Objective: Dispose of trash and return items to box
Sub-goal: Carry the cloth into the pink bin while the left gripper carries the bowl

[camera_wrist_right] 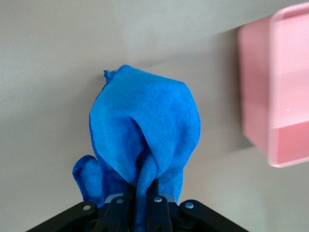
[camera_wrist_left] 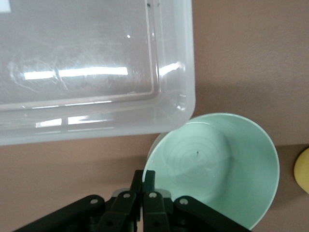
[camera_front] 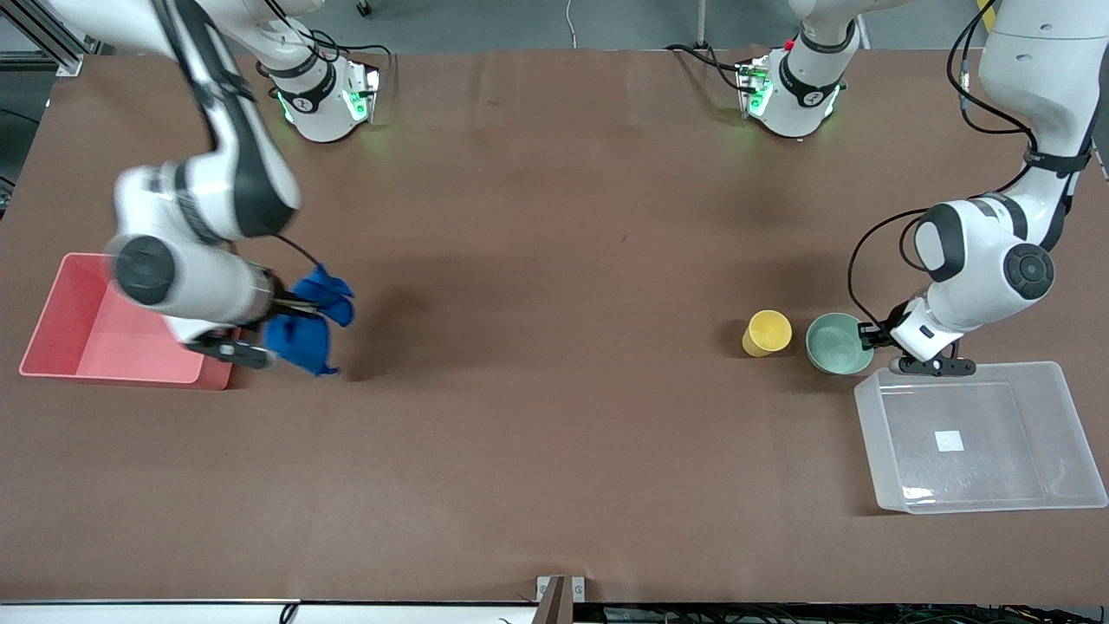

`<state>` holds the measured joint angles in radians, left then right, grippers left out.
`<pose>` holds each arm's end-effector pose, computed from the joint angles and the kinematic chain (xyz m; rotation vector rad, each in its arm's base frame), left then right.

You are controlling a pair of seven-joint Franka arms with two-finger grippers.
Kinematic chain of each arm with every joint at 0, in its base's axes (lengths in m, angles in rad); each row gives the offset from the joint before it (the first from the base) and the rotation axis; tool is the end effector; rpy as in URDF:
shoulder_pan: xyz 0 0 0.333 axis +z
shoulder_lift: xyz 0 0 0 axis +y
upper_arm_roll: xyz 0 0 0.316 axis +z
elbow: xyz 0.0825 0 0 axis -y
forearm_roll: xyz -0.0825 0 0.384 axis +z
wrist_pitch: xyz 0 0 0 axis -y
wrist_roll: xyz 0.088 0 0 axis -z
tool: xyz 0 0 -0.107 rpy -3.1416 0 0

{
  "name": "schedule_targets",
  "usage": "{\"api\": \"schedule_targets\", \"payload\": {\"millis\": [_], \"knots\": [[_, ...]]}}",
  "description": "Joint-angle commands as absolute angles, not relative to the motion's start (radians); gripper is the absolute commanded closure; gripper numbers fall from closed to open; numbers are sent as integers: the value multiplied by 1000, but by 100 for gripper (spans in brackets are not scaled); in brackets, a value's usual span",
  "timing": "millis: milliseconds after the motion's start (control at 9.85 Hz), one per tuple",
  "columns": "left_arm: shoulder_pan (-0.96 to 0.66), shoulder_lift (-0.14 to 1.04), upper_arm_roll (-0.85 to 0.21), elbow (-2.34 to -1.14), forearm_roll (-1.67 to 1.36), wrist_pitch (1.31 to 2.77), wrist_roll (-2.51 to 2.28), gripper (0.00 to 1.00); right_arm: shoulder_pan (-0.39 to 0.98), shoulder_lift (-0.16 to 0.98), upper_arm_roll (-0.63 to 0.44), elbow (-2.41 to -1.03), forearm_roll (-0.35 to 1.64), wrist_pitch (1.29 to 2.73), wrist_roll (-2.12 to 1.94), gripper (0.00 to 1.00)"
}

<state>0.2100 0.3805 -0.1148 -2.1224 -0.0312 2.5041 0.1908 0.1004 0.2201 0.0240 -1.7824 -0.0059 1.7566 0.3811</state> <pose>0.5748 0.0555 0.2311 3.0800 -0.0960 0.0183 0.5877 0.0722 0.4125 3.0333 -0.3886 -0.3657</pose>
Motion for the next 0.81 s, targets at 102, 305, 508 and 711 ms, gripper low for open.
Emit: {"api": "schedule_targets", "payload": {"millis": [102,305,508,711], "knots": [[216,275,-120,-2059,-40,2340,232,100,58,156,-197,-1805,-8,1704,33,98],[216,303,-120,-1827,-41,2149,233,100,55,161,-328,-1816,-17,1712,-186,98],[207,421,-118,-1583,-40,2065,250,100,55,172,-400,-1853,-29,1774,-320,98],[206,577,-118,-1403,-37,2060,279,100,34,224,-406,-1955,-55,1988,-383,98]]}}
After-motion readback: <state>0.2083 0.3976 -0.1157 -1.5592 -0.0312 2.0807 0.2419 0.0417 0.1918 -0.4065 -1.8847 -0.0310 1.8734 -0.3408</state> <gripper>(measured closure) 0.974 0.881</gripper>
